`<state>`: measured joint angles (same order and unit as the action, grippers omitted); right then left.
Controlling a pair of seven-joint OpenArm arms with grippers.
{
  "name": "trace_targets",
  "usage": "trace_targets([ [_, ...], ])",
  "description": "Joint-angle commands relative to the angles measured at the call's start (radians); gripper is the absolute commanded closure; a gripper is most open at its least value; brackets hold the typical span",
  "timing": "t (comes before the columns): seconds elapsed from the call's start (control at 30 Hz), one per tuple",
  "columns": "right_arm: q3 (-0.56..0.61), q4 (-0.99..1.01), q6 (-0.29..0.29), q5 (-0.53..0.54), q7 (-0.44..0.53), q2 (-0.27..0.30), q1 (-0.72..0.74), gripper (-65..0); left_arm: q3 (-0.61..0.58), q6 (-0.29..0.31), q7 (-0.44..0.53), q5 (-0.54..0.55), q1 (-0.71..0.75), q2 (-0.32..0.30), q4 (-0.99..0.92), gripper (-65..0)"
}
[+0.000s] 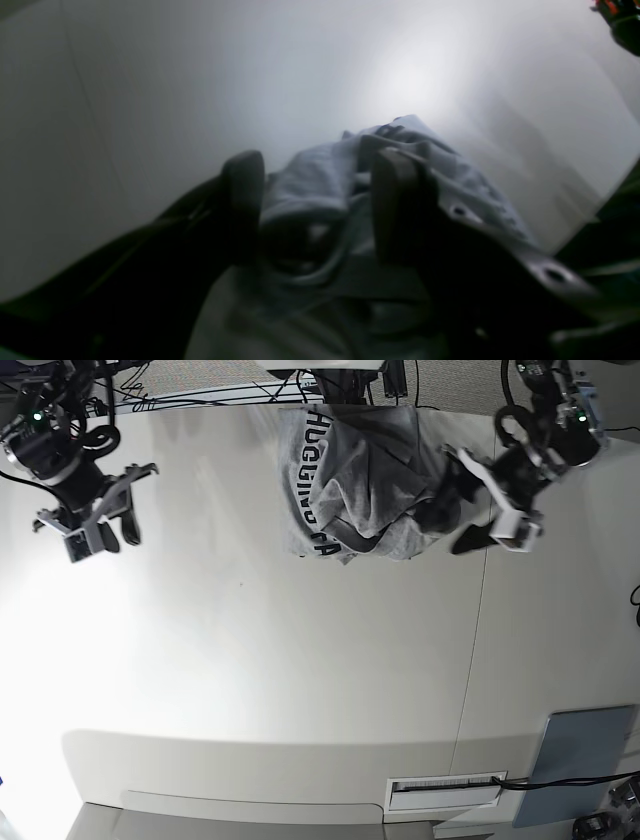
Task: Fold the T-shirt properly
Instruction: 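Release the folded shirt and raise both grippers away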
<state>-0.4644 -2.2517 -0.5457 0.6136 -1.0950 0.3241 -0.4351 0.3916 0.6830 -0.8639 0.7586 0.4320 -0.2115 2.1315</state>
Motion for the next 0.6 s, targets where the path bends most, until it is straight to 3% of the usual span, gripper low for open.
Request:
trace_targets([
  [0.0, -0.014, -0.018, 0.003, 0.014, 0.026, 0.016, -0.009, -18.8, -0.031, 0.006, 0.022, 0.001, -0.004, -0.004, 0.016, -33.3],
  [0.1, -0.019, -0.018, 0.004, 0.014, 0.026, 0.019, -0.029, -18.9, -0.148, -0.008, 0.023, -0.069, -0.018, -0.005, 0.016, -33.3],
  [0.23, -0.019, -0.018, 0.004, 0.014, 0.025, 0.019, -0.033, -18.8, -0.277, -0.107, 0.026, -0.207, -0.064, -0.005, 0.011, -33.3],
  [0.5, -0.019, -0.018, 0.004, 0.014, 0.024, 0.019, -0.033, -18.8, -0.401, -0.194, 0.026, -0.338, -0.103, -0.005, -0.091, -33.2],
  [0.57, -0.019, -0.018, 0.004, 0.014, 0.026, 0.02, -0.033, -18.8, -0.4, -0.188, 0.024, -0.335, -0.097, -0.005, -0.091, -27.2],
])
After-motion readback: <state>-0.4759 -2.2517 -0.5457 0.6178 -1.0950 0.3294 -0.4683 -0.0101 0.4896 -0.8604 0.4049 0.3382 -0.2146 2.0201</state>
